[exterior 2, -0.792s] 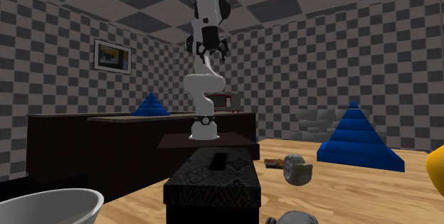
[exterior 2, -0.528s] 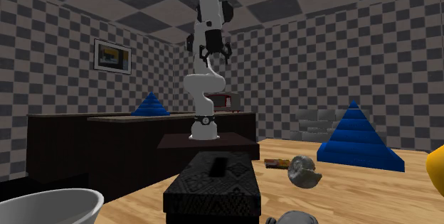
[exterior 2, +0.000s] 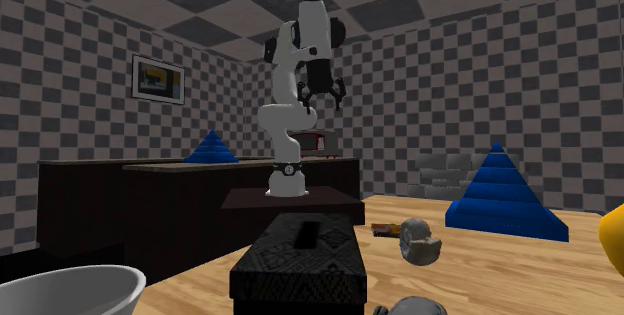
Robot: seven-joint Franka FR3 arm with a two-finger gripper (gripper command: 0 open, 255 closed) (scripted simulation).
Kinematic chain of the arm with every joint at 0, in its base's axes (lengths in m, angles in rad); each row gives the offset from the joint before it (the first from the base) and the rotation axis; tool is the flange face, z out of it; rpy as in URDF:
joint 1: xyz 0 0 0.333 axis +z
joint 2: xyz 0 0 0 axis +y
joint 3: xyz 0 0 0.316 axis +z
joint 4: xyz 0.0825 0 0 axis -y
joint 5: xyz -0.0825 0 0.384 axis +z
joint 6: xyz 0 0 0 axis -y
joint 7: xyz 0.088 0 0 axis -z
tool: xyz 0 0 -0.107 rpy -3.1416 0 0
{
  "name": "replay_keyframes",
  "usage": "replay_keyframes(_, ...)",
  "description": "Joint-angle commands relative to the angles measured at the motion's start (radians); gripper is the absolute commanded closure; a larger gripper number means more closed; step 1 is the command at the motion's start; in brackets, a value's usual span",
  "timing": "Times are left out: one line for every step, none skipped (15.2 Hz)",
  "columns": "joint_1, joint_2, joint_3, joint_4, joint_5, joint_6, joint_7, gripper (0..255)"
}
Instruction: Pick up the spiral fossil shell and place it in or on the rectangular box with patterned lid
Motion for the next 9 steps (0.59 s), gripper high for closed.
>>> replay_keyframes(0.009,0.051,0.024,-0.008,0.013,0.071,0.025,0)
replay_keyframes(0.012,0.082,0.035,-0.006,0.018,0.106,0.036,0)
replay_keyframes(0.016,0.115,0.046,-0.003,0.022,0.141,0.048,0)
replay_keyframes(0.019,0.149,0.057,0.001,0.026,0.175,0.059,0)
replay_keyframes(0.022,0.184,0.067,0.008,0.028,0.209,0.071,0)
replay_keyframes(0.025,0.220,0.078,0.015,0.030,0.242,0.083,0)
replay_keyframes(0.027,0.256,0.087,0.025,0.030,0.274,0.096,0)
replay_keyframes(0.030,0.294,0.096,0.036,0.029,0.305,0.109,0)
replay_keyframes(0.032,0.331,0.105,0.048,0.027,0.335,0.122,0)
